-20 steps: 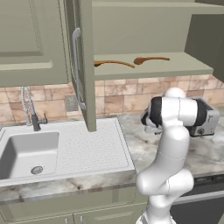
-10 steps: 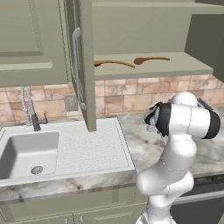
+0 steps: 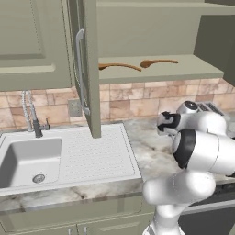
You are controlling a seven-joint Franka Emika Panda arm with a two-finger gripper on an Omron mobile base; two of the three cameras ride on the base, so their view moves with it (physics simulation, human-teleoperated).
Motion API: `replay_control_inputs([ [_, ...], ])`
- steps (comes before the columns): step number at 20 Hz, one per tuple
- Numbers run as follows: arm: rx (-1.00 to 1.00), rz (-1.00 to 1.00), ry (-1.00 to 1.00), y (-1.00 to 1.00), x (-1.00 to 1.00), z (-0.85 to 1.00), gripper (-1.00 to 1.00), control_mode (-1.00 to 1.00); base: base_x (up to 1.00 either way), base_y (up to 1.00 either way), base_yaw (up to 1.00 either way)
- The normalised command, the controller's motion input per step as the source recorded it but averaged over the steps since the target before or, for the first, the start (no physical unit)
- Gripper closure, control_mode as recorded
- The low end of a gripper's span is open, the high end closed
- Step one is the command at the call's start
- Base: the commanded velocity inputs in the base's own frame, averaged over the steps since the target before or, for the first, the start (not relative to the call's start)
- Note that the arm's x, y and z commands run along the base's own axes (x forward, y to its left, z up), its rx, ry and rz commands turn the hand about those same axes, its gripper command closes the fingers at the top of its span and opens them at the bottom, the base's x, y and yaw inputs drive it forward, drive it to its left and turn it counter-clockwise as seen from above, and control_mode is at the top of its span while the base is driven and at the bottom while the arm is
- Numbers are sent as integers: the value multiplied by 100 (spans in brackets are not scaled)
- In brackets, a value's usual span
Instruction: Organize the utensils by type. Pick up the wooden spoons from the counter and place them in the open cabinet. Then pick up the metallic utensils from the counter and place them in the open drawer.
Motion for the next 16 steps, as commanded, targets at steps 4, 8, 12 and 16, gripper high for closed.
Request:
replay_control_inputs([
  [4,0,-1,0,6,-35,47,100,-100,0,0,0],
  [8,-1,0,0,0,-26,56,100,-100,0,0,0],
  [12,-4,0,0,0,-26,50,100,-100,0,0,0],
  [16,-4,0,0,0,-29,49,100,-100,0,0,0],
])
